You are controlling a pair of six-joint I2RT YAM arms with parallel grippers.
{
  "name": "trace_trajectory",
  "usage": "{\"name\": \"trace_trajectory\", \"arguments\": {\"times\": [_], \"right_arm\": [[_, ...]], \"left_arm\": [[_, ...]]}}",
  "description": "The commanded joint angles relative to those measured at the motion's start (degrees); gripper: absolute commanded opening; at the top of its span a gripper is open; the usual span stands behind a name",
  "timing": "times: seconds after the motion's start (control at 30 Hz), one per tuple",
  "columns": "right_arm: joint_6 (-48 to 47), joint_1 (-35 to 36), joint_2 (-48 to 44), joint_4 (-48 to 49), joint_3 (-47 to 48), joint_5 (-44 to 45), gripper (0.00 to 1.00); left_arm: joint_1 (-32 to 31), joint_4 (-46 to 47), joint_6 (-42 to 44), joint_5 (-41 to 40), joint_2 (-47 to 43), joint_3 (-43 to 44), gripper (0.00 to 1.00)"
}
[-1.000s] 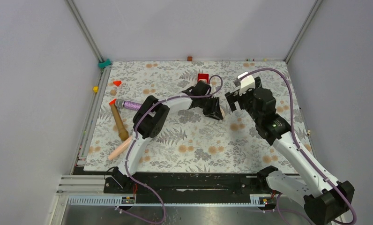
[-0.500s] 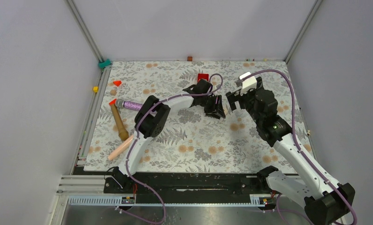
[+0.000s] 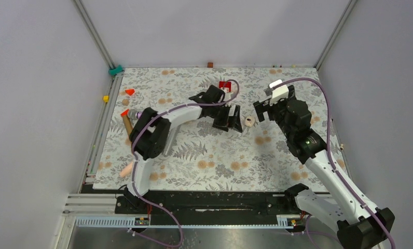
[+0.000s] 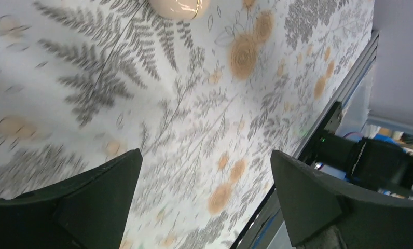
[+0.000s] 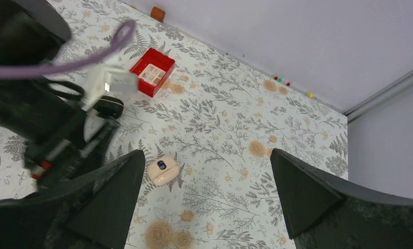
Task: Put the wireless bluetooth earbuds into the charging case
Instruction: Place the charging case at the center of the board, then reset both arms
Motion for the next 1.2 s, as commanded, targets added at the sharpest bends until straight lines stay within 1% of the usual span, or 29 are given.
{"name": "trace_trajectory", "arguments": {"times": [0.0,0.03,0.1,0.17,0.2,0.23,0.27,0.33,0.43,0.47,0.5,0.53,0.6,0.67,0.7,0.73,0.8,0.83,0.93,0.97,1.07,1.17], "right_arm": [[-0.1,-0.9,-2.8,-3.1,4.5,-0.1,0.99],[-0.1,-1.0,-3.1,-5.7,5.8,-1.0,0.97],[0.4,-1.1,-4.6,-9.8,7.6,-3.4,0.85],[0.9,-1.1,-6.3,-13.5,8.7,-6.0,0.66],[1.2,-1.1,-7.3,-15.2,9.0,-7.1,0.62],[1.4,-1.1,-8.5,-16.8,9.3,-7.8,0.61],[1.2,-1.1,-9.7,-17.8,9.1,-8.3,0.62],[0.8,-1.1,-12.7,-19.0,8.0,-8.6,0.68],[0.3,-1.1,-17.4,-20.5,6.0,-8.4,0.77],[0.2,-1.1,-18.9,-21.3,5.7,-8.6,0.82],[-0.2,-1.2,-20.5,-22.2,5.4,-8.9,0.94],[-0.4,-1.1,-22.1,-22.8,4.8,-10.1,0.99],[-1.4,-1.1,-26.5,-23.0,3.1,-11.8,0.99],[-2.4,-1.1,-29.4,-23.3,1.3,-12.4,1.00],[-3.4,-1.2,-30.6,-24.7,0.9,-13.0,0.99],[-5.1,-1.1,-31.8,-26.6,0.6,-13.9,0.99],[-6.3,-1.1,-34.4,-28.0,-0.9,-14.3,0.99],[-5.1,-1.1,-35.7,-27.4,-1.9,-13.2,1.00],[1.2,-1.1,-39.7,-23.3,-5.4,-5.5,1.00],[2.3,-1.1,-41.1,-22.1,-7.0,-3.5,1.00],[4.1,-1.1,-44.5,-18.4,-10.1,2.0,1.00],[4.9,-1.3,-45.8,-16.7,-12.2,3.6,0.99]], "left_arm": [[5.6,-2.8,12.4,0.0,-15.4,-4.0,0.99],[7.5,-4.5,14.1,0.8,-18.4,-4.6,0.99],[12.5,-7.1,17.6,1.8,-24.8,-6.1,0.98],[17.7,-7.9,21.0,-0.5,-32.6,-9.6,0.99],[20.1,-8.0,23.2,-1.3,-37.1,-11.9,0.98],[22.8,-7.9,25.4,-2.4,-42.8,-14.2,0.99],[25.4,-7.3,26.7,-3.7,-46.7,-16.5,0.99],[30.3,-7.0,29.5,-4.9,-54.9,-21.6,0.99],[33.9,-8.6,35.1,-7.3,-65.6,-27.6,0.98],[34.2,-9.2,37.4,-9.2,-69.1,-29.5,0.98],[34.3,-9.9,38.2,-12.6,-72.5,-31.1,0.98],[34.4,-9.9,38.7,-16.3,-75.9,-33.2,0.99],[34.4,-8.4,39.0,-25.6,-83.1,-37.0,0.99],[34.5,-6.1,37.9,-31.3,-90.7,-41.0,0.98],[34.9,-7.5,37.9,-31.4,-93.8,-41.4,0.98],[35.2,-10.0,38.5,-30.0,-94.8,-40.9,0.98],[35.2,-13.9,39.9,-24.5,-97.4,-40.4,0.98],[35.2,-14.8,40.0,-21.7,-99.2,-40.6,0.99],[36.5,-17.6,40.9,-14.2,-101.9,-40.6,0.98],[37.0,-18.1,41.6,-13.2,-102.5,-40.7,0.98],[38.2,-16.8,41.2,-13.7,-103.6,-42.9,0.98],[39.1,-15.4,40.7,-13.5,-103.9,-45.0,0.98]]}}
